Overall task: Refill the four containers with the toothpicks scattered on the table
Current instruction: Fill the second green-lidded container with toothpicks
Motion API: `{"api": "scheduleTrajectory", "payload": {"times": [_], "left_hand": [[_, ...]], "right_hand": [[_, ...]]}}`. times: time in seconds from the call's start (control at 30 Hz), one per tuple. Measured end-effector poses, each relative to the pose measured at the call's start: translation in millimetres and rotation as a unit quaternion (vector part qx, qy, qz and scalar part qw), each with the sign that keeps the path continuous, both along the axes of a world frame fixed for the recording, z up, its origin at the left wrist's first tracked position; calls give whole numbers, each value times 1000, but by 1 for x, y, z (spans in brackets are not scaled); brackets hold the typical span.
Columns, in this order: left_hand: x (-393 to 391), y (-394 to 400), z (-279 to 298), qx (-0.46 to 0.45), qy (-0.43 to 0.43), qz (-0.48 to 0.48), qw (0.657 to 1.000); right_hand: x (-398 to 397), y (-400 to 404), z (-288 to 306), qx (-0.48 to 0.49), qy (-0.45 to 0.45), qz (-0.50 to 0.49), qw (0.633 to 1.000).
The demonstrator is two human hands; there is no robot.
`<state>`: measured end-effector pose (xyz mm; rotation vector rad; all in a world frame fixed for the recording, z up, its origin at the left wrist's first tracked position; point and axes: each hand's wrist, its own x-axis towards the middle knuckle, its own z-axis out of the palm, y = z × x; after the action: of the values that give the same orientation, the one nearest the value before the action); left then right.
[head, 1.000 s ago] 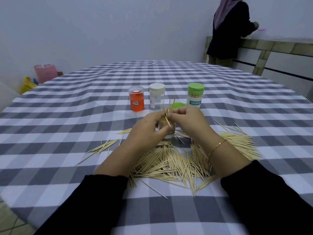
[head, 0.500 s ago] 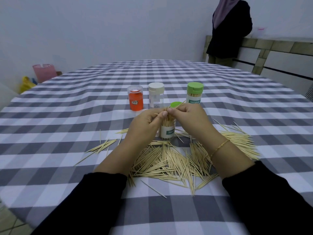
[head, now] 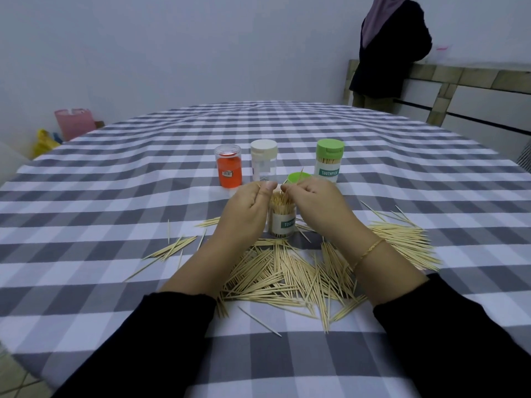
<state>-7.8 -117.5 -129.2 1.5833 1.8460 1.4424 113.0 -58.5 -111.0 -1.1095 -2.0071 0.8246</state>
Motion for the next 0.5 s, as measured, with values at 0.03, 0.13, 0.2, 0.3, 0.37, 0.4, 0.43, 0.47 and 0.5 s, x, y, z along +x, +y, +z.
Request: {"api": "scheduleTrajectory", "payload": {"times": [0.03, 0.13, 0.2, 0.3, 0.37, 0.4, 0.43, 0.47, 0.5], "left_hand": [[1, 0, 1, -2, 1, -11, 1000], [3, -1, 2, -18, 15, -30, 999], [1, 1, 0, -31, -11, -29, 999], [0, 2, -1, -48, -99, -15, 994], [1, 2, -1, -45, -114, -15, 992], [1, 1, 0, -39, -114, -20, 993], [1, 1, 0, -34, -113, -23, 993], [1, 0, 0, -31, -112, -22, 993], [1, 1, 0, -31, -112, -19, 993]], "right_hand": [[0, 0, -1, -16, 10, 5, 1000], [1, -2, -1, -92, 63, 17, 994], [1, -2, -1, -121, 93, 25, 988], [1, -2, 1, -136, 129, 25, 982], [1, -2, 1, -126, 143, 25, 981], [1, -1, 0, -119, 145, 26, 982], [0, -1, -1, -112, 147, 25, 982], [-1, 0, -2, -104, 147, 26, 983], [-1, 0, -4, -96, 148, 27, 984]]}}
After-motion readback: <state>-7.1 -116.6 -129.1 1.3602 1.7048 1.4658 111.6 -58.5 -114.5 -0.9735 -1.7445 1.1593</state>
